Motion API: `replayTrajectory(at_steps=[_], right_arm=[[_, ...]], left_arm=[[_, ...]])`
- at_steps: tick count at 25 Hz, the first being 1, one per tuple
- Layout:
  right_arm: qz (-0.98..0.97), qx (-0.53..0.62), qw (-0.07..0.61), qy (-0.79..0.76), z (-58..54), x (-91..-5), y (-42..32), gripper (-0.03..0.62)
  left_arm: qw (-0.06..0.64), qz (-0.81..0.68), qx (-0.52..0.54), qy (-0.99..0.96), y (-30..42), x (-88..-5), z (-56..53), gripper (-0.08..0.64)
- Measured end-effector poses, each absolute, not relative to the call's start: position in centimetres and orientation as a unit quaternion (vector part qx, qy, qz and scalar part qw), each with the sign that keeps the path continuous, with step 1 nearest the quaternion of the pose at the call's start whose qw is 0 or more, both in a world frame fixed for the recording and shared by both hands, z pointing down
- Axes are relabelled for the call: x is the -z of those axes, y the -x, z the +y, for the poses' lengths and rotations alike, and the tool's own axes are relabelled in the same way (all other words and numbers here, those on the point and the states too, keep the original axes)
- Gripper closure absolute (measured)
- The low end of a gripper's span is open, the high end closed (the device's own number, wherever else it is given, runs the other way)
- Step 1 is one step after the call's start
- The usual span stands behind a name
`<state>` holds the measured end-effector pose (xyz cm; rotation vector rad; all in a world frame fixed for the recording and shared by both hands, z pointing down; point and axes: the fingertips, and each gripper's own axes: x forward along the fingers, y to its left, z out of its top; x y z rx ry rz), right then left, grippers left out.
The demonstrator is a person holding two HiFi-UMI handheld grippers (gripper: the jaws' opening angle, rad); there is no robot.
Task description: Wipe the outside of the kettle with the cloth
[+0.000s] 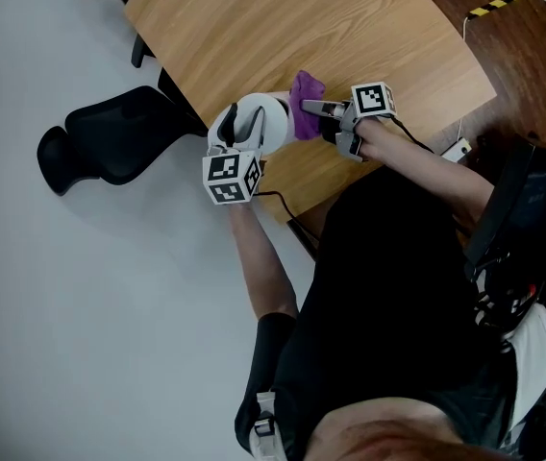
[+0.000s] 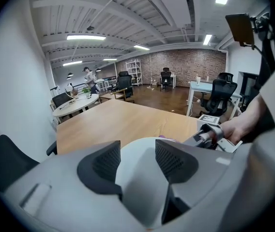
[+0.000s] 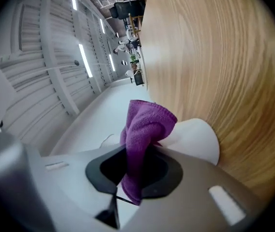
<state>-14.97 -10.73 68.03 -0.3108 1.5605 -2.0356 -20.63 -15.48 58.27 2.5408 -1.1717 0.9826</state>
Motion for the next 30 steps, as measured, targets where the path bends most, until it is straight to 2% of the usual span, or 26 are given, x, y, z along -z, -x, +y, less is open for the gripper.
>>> replayTrajectory(at_steps=[5,11,17,21,23,27,30], right_arm=[[0.611,0.747,0.218,0.149,-11.4,-73.8,15.7,0.535],[0.645,0.73,0.084,0.211,-11.2,-80.3,16.4,0.537],[0.681,0.697,0.019,0.226,-11.3,-80.8,16.4,0.538],[0.667,0.713,0.041,0.214,-11.2,-81.0,16.5,0.538],[0.653,0.726,0.098,0.194,-11.4,-78.9,15.6,0.538],[0.625,0.732,0.24,0.125,-12.3,-68.4,12.2,0.537],[0.656,0.701,0.255,0.113,-13.6,-64.0,10.0,0.538]], left_arm=[[0.074,-0.394,-0.327,-0.856,20.6,-58.4,-14.9,0.344],[0.062,-0.395,-0.32,-0.859,20.8,-58.2,-14.4,0.344],[0.051,-0.387,-0.316,-0.864,20.7,-57.9,-14.2,0.344],[0.044,-0.383,-0.317,-0.866,20.8,-58.2,-14.1,0.343],[0.047,-0.376,-0.319,-0.869,20.4,-58.1,-14.0,0.346],[0.048,-0.398,-0.318,-0.859,20.5,-56.6,-13.8,0.351],[0.058,-0.419,-0.324,-0.846,21.4,-57.2,-13.7,0.35]])
